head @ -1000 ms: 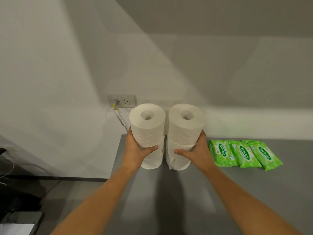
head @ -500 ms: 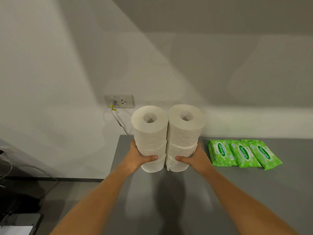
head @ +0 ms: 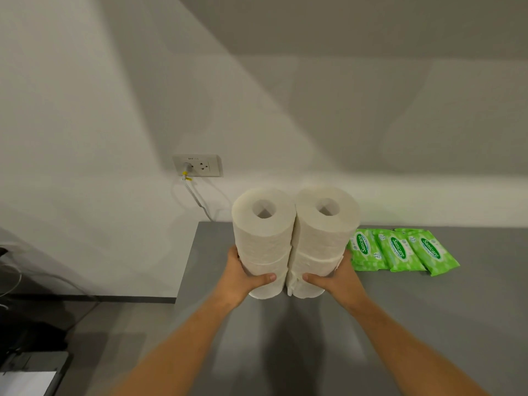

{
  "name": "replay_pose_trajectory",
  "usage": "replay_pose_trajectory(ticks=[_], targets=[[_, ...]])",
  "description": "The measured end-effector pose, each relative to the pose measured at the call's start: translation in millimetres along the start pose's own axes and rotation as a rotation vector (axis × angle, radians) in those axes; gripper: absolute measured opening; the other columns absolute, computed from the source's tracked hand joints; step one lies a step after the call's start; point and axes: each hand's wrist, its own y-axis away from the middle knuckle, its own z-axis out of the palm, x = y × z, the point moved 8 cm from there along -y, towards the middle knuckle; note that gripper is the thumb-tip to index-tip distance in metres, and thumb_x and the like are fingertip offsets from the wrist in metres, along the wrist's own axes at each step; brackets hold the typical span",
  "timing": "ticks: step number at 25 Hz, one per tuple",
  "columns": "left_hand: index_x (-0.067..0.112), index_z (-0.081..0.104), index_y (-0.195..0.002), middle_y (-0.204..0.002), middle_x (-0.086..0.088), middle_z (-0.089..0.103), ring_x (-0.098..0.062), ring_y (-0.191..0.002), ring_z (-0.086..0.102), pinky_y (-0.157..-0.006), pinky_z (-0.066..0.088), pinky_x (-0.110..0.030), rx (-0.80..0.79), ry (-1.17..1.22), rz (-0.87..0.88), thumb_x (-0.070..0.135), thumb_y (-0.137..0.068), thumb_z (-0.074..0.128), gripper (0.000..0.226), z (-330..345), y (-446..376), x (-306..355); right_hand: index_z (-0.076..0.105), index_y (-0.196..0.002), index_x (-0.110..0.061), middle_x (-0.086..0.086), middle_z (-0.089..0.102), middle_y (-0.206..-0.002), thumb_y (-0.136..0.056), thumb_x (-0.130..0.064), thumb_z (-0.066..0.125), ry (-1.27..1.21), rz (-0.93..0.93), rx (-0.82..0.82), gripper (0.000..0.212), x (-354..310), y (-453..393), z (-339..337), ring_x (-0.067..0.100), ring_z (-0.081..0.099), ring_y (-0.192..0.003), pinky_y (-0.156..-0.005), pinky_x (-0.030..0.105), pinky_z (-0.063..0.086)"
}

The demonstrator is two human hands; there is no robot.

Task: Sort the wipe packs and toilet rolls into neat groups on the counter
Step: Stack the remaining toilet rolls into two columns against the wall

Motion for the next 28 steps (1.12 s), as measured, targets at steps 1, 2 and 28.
replay_pose_trajectory(ticks=[1, 2, 28], targets=[[0.051, 0.036, -0.135, -0.136, 0.024, 0.055, 0.001, -0.128, 0.054, -0.103, 0.053, -0.028, 0.012, -0.008, 0.022, 0.036, -0.049, 0.103, 0.110, 2.8, 3.5, -0.2, 0.035, -0.141, -0.034, -0.014, 0.054, -0.137, -0.050, -0.029, 0.101, -0.005, -0.011, 0.008, 0.113, -3.1, 0.7, -2.4, 0.003, 0.056, -0.125, -0.101, 0.035, 0.051], [0.060, 0.039, -0.128, -0.131, 0.029, 0.056, 0.006, -0.125, 0.055, -0.098, 0.052, -0.021, 0.029, -0.024, 0.043, 0.035, -0.048, 0.103, 0.106, 4.2, 5.6, 0.6, 0.034, -0.139, -0.037, -0.017, 0.054, -0.136, -0.050, -0.029, 0.101, -0.007, -0.019, 0.015, 0.112, -6.8, 0.3, -4.6, 0.000, 0.056, -0.124, -0.099, 0.032, 0.051], [0.034, 0.042, -0.141, -0.136, 0.012, 0.060, -0.012, -0.128, 0.059, -0.103, 0.055, -0.046, 0.156, -0.042, 0.180, 0.029, -0.061, 0.099, 0.098, 11.7, -5.4, 34.3, 0.035, -0.139, -0.040, -0.015, 0.049, -0.138, -0.048, -0.039, 0.099, -0.047, -0.058, 0.152, 0.112, 3.7, -11.8, 2.5, 0.008, 0.052, -0.129, -0.104, 0.040, 0.049]])
